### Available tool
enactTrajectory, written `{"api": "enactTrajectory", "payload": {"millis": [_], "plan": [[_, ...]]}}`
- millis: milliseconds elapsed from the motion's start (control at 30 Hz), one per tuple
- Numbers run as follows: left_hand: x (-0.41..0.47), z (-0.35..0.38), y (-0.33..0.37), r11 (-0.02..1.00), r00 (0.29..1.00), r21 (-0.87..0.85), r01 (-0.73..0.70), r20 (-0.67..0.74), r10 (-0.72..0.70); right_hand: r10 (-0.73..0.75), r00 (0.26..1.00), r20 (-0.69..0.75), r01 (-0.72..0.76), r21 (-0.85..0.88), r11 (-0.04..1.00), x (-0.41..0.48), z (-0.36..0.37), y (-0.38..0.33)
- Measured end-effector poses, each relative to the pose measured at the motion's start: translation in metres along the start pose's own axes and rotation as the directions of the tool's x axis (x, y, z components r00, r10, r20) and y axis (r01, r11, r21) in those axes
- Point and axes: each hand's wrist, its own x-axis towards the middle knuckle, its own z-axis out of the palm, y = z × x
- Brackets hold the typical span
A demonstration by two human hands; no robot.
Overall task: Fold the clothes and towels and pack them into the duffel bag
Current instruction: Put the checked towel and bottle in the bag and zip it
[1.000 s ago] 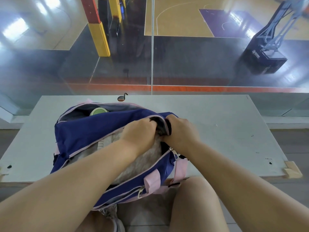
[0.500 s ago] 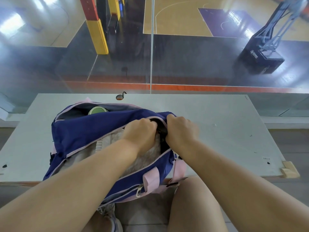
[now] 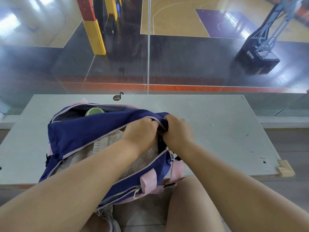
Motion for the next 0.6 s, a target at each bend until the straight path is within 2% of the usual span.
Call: {"api": "enactTrajectory", "payload": {"millis": [133, 300, 600], "plan": [[-0.003, 0.0, 0.005, 0.999, 1.0, 0.031, -0.014, 0.023, 0.014, -0.049, 0.995, 0.089, 0.059, -0.122, 0.991, -0.002, -0.011, 0.0], [-0.006, 0.0, -0.004, 0.993, 0.999, 0.114, -0.012, -0.031, 0.016, -0.039, 0.995, 0.094, 0.063, -0.266, 0.962, -0.004, -0.018, -0.003], [-0.008, -0.004, -0.023, 0.992, 0.996, 0.121, 0.02, -0.087, -0.01, -0.004, 0.996, 0.088, 0.033, -0.334, 0.942, -0.006, -0.022, -0.01]]}}
